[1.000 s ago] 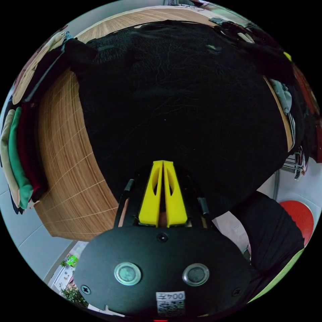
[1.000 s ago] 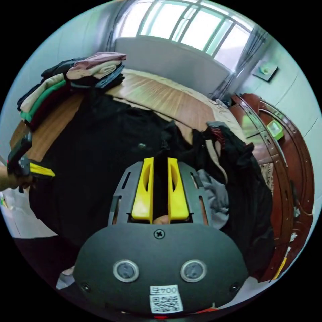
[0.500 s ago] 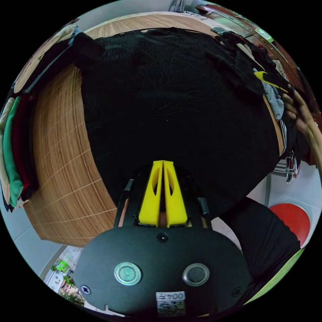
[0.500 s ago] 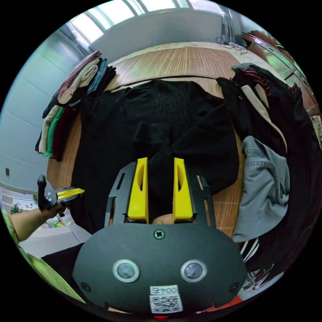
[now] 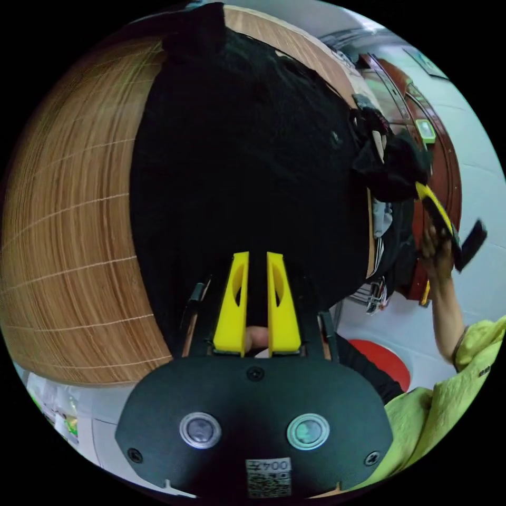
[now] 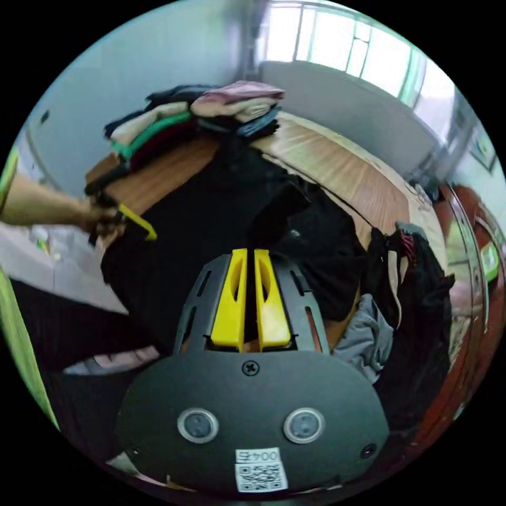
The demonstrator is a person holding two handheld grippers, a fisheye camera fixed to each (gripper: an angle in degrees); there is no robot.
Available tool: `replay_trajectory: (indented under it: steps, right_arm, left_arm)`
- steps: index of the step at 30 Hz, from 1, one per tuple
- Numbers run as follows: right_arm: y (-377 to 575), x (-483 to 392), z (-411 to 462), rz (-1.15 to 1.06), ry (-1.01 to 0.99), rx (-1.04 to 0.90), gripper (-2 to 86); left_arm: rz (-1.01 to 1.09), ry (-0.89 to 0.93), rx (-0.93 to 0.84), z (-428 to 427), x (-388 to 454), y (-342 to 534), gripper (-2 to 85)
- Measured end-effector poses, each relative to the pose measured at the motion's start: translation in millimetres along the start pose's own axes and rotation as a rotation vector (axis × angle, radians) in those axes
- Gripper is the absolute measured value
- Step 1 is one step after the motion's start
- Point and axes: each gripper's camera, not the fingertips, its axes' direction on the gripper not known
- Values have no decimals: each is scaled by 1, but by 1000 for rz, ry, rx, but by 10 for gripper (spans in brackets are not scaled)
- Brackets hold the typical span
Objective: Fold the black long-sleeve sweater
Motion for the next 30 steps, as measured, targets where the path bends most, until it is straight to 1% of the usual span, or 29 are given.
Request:
replay_trajectory:
  steps: [2,4,6,7,8,10,12,15,16,17,19,22,25,27,28,30]
  right_arm:
    - [33,-53,21,-168,8,-169,54]
    - [59,-80,41,-220,-7,-282,68]
    - [76,-88,53,-178,-39,-342,77]
    - [78,-84,54,-103,-63,-355,82]
    - [76,-76,51,-6,-88,-333,92]
    - [68,-66,46,108,-119,-294,103]
    - [57,-65,45,144,-116,-249,109]
    - [33,-89,53,43,-125,-212,120]
    - [25,-104,58,-23,-120,-200,122]
    - [19,-116,67,-81,-110,-202,124]
    - [16,-125,85,-118,-106,-235,125]
    - [20,-123,113,-114,-88,-306,131]
    - [29,-111,125,-101,-93,-331,132]
    - [32,-104,125,-115,-103,-313,120]
    - [33,-99,125,-114,-113,-312,93]
    - [34,-81,125,-49,-138,-314,63]
  left_arm:
    - [-11,-14,-3,-5,2,5,34]
    - [-26,-8,-4,-9,7,12,33]
    - [-40,-16,10,-15,12,15,27]
    - [-43,-26,12,-19,17,16,23]
    - [-43,-33,11,-21,19,16,21]
    - [-41,-69,0,-26,28,15,15]
    - [-41,-78,-8,-31,33,14,13]
    - [-60,-50,-13,-39,35,15,11]
    - [-67,-43,-12,-42,37,16,11]
    - [-68,-41,-11,-44,38,17,11]
    - [-67,-45,-10,-50,44,19,10]
    - [-66,-51,-9,-56,52,21,10]
    - [-67,-42,-6,-63,56,24,10]
    - [-68,-32,-4,-66,57,26,10]
    - [-69,-25,-3,-68,58,27,10]
    - [-72,-16,-3,-71,59,28,10]
